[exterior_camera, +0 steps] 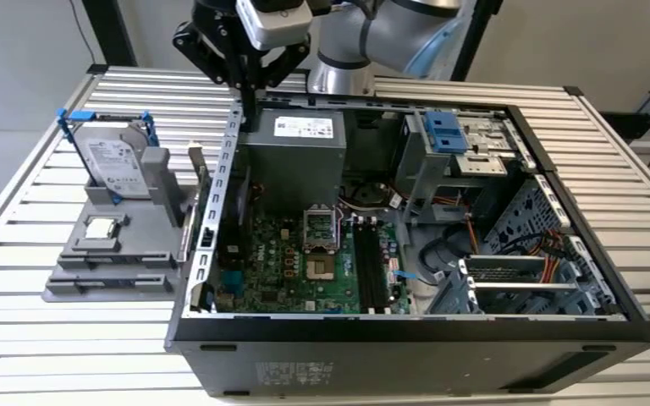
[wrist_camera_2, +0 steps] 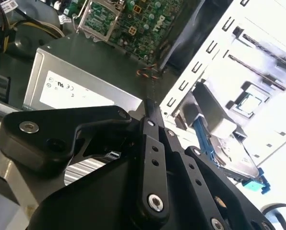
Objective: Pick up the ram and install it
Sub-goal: 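Reach for the ram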
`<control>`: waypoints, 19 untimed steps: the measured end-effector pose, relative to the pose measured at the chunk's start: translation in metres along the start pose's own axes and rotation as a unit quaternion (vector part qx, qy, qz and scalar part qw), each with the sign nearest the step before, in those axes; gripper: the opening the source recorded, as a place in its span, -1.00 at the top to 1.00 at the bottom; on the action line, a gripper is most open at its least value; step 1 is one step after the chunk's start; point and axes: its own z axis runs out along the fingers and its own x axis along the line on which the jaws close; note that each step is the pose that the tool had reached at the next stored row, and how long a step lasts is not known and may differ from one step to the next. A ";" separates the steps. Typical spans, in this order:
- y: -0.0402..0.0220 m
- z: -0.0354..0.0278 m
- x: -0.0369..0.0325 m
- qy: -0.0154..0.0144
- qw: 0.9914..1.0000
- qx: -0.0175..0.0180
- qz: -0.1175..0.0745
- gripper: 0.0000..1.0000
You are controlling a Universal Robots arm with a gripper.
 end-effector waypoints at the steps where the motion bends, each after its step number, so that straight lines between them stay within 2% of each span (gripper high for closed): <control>1: -0.0001 0.0000 0.0021 0.000 1.000 0.000 -0.002 1.00; 8: -0.0010 -0.0004 0.0181 0.000 1.000 0.000 -0.009 1.00; 19: -0.0022 -0.0008 0.0385 0.001 1.000 0.000 -0.009 1.00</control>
